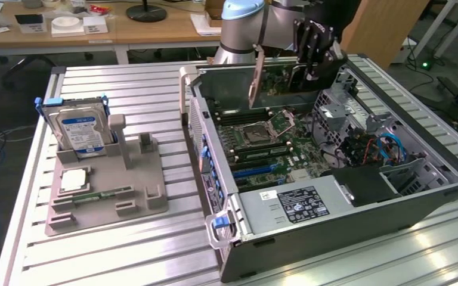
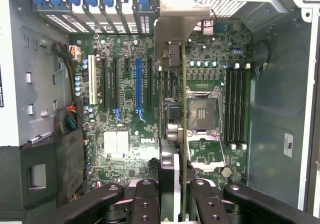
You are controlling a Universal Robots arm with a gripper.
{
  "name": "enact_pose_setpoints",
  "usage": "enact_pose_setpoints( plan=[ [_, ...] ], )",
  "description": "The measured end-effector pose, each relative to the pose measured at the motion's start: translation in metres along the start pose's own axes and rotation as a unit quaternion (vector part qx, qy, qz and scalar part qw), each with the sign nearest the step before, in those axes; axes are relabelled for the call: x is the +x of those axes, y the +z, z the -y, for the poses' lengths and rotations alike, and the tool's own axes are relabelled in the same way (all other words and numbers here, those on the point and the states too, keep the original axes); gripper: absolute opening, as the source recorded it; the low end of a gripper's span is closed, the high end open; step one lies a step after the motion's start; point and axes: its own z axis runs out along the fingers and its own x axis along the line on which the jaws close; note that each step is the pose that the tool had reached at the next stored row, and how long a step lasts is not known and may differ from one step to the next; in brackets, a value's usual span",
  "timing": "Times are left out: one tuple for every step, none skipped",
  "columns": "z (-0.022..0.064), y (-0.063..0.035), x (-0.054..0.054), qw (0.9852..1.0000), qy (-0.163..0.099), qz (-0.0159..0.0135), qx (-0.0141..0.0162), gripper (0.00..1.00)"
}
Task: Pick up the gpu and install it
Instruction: 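Insert the gpu into the slot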
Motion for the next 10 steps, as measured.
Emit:
enact_pose_setpoints(
  plan=[
    [-0.0001, 0.0005, 0.0, 1.0, 0.0, 0.0, 0.0, 0.28],
    [-0.0003, 0.0011, 0.0001, 1.0, 0.0, 0.0, 0.0, 0.28],
    [-0.0005, 0.0017, 0.0002, 1.0, 0.0, 0.0001, 0.0, 0.28],
    [-0.0005, 0.0021, 0.0003, 1.0, 0.0, 0.0, 0.0, 0.28],
    [-0.0006, 0.0026, 0.0003, 1.0, 0.0, 0.0, 0.0, 0.28],
    [-0.0007, 0.0032, 0.0003, 1.0, 0.0, 0.0, 0.0, 0.28],
    [-0.0009, 0.0037, 0.0004, 1.0, 0.0, 0.0001, 0.0, 0.28],
    [-0.001, 0.0042, 0.0004, 1.0, 0.0, 0.0, 0.0, 0.28],
    [-0.0012, 0.0049, 0.0005, 1.0, 0.0, 0.0001, 0.0, 0.28],
    [-0.0017, 0.0057, 0.0007, 1.0, 0.0, 0.0001, 0.0001, 0.28]
  ],
)
